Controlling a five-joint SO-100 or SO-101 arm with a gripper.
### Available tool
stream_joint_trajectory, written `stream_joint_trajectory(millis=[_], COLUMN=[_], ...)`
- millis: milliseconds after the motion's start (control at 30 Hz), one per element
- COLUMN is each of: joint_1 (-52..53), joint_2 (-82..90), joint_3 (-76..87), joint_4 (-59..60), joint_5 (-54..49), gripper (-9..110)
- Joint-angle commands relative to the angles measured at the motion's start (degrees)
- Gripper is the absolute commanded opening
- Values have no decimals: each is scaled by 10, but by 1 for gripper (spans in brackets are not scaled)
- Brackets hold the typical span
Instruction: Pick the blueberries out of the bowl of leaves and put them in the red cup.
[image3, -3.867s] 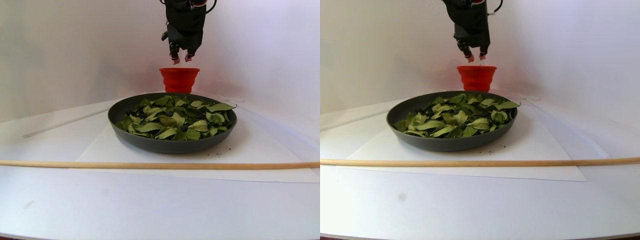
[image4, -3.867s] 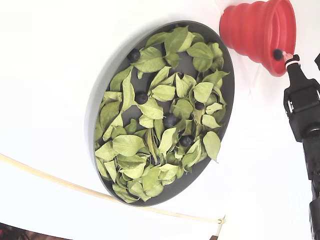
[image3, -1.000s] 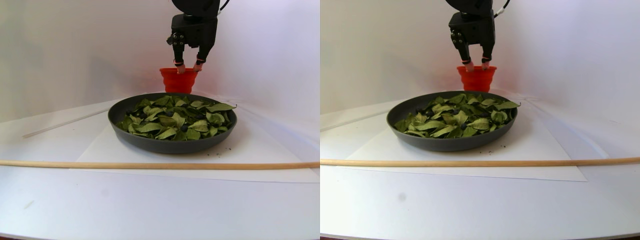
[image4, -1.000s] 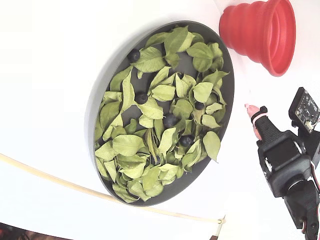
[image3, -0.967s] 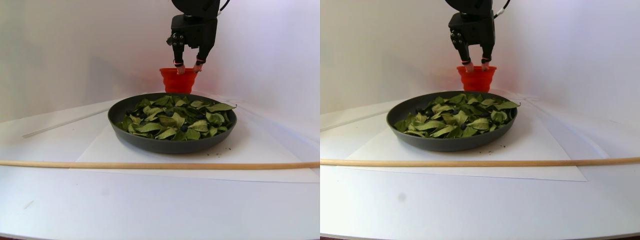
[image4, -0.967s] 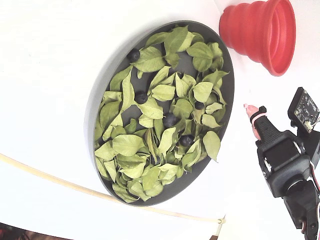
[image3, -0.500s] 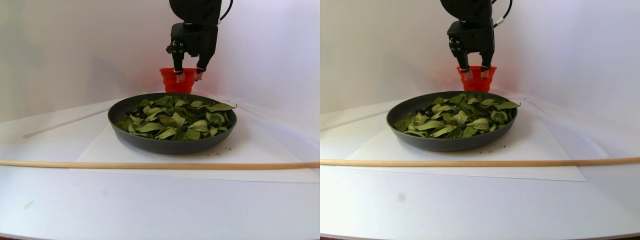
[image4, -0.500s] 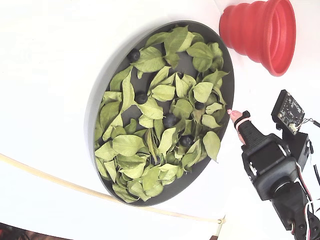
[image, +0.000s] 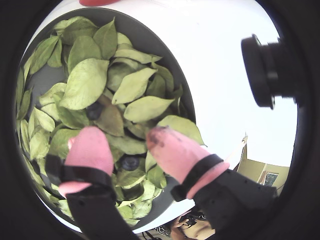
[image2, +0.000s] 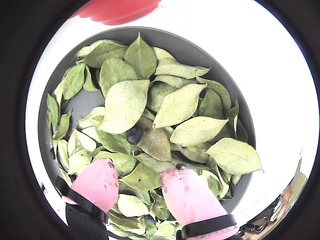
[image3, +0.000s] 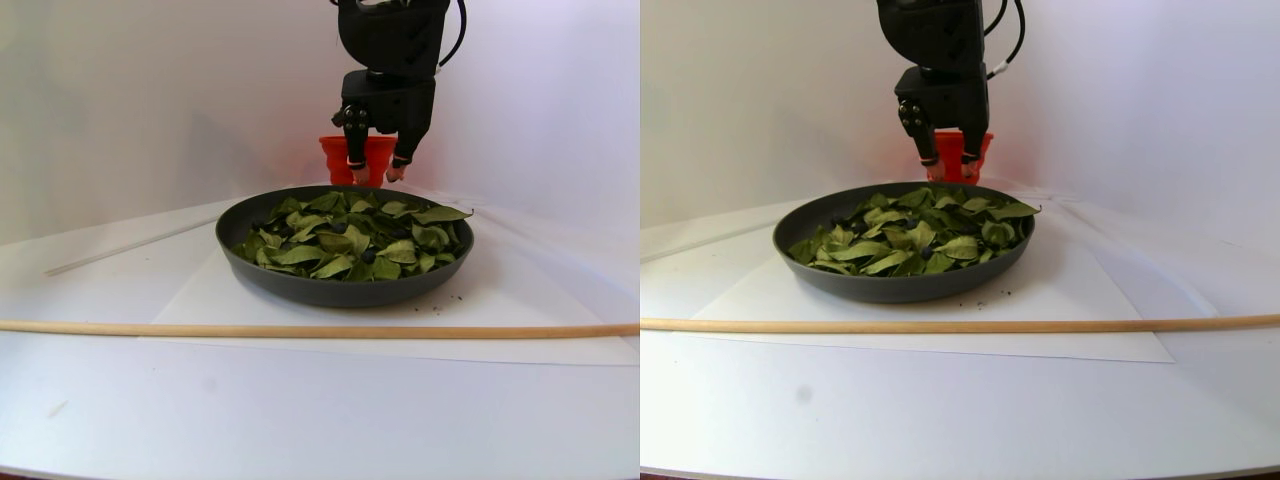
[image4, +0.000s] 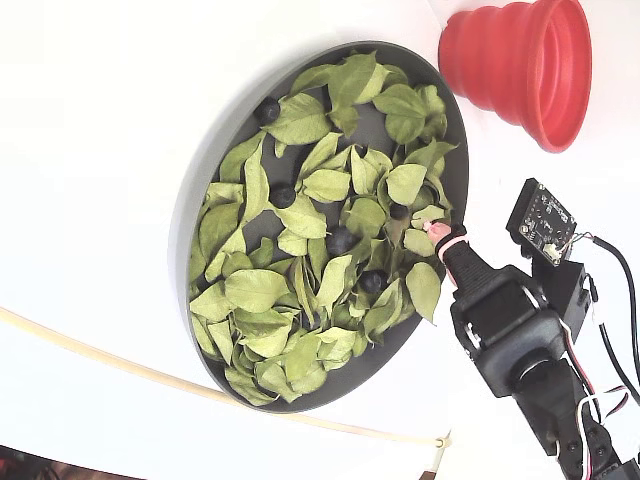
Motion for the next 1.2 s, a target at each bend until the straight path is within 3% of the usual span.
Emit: stream_joint_trajectory(millis=[0, 1167], joint_1=[0, -11], joint_2=[9, -105], joint_3=[-8, -105], joint_4=[-14, -53], joint_5=[2, 19], gripper=[17, 20])
